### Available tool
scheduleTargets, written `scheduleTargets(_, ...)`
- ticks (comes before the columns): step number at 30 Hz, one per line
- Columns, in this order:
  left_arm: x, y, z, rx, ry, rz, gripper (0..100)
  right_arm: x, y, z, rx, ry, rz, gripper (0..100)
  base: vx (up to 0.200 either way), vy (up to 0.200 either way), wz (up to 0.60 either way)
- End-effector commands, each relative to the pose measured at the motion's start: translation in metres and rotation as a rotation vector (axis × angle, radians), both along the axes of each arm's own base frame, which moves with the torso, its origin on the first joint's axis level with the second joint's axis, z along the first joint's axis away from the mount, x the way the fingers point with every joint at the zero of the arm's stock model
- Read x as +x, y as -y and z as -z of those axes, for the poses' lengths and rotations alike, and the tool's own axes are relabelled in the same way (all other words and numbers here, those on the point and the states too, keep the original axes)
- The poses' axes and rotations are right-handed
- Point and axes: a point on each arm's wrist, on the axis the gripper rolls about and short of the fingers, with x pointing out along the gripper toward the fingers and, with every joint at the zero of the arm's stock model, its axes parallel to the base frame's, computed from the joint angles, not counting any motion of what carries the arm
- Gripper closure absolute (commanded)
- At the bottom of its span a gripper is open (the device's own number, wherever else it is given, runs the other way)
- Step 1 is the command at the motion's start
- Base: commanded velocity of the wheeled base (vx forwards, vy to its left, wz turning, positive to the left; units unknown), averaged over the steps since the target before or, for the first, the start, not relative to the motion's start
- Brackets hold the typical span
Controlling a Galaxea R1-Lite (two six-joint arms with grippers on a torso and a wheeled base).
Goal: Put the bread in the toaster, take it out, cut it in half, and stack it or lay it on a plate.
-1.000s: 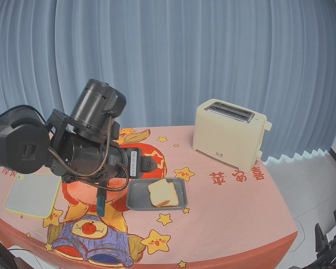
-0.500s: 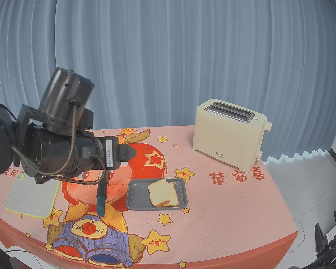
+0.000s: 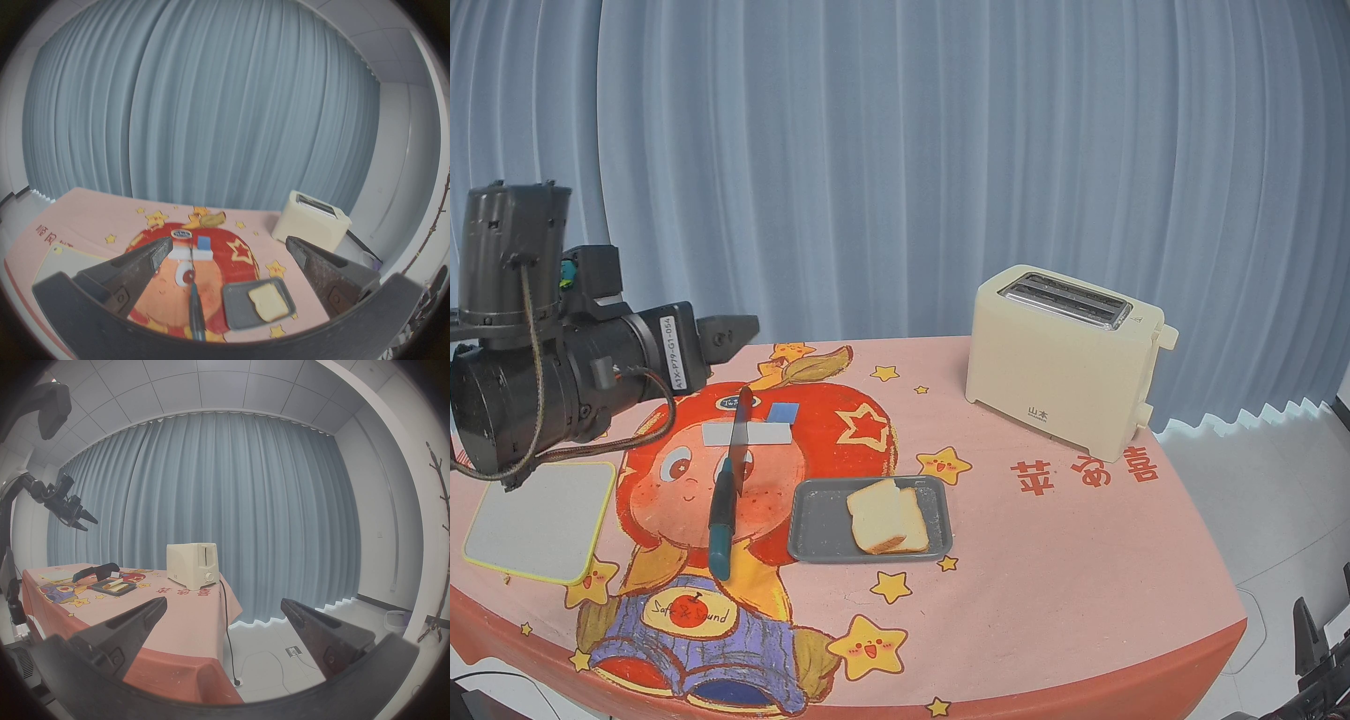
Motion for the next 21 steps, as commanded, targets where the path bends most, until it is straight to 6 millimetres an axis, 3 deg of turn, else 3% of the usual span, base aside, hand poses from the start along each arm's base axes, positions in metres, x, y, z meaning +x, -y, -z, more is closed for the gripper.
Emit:
scheduleTargets(1,-0.003,-0.037,0.014,0.046,0.125,-0.105,0,0.000,0.000,0.005,0.001,-0.001,-0.001,0,0.000,0.000,0.00)
scheduleTargets(5,-0.002,-0.050,0.019,0.072,0.190,-0.151,0,0.000,0.000,0.005,0.001,-0.001,-0.001,0,0.000,0.000,0.00)
scheduleTargets(11,-0.021,-0.071,0.017,0.097,0.239,-0.210,0,0.000,0.000,0.005,0.001,-0.001,-0.001,0,0.000,0.000,0.00)
scheduleTargets(17,-0.042,-0.078,0.021,0.123,0.258,-0.208,0,0.000,0.000,0.005,-0.001,-0.001,-0.001,0,0.000,0.000,0.00)
scheduleTargets(21,-0.068,-0.086,0.019,0.136,0.314,-0.207,0,0.000,0.000,0.005,0.001,-0.001,-0.001,0,0.000,0.000,0.00)
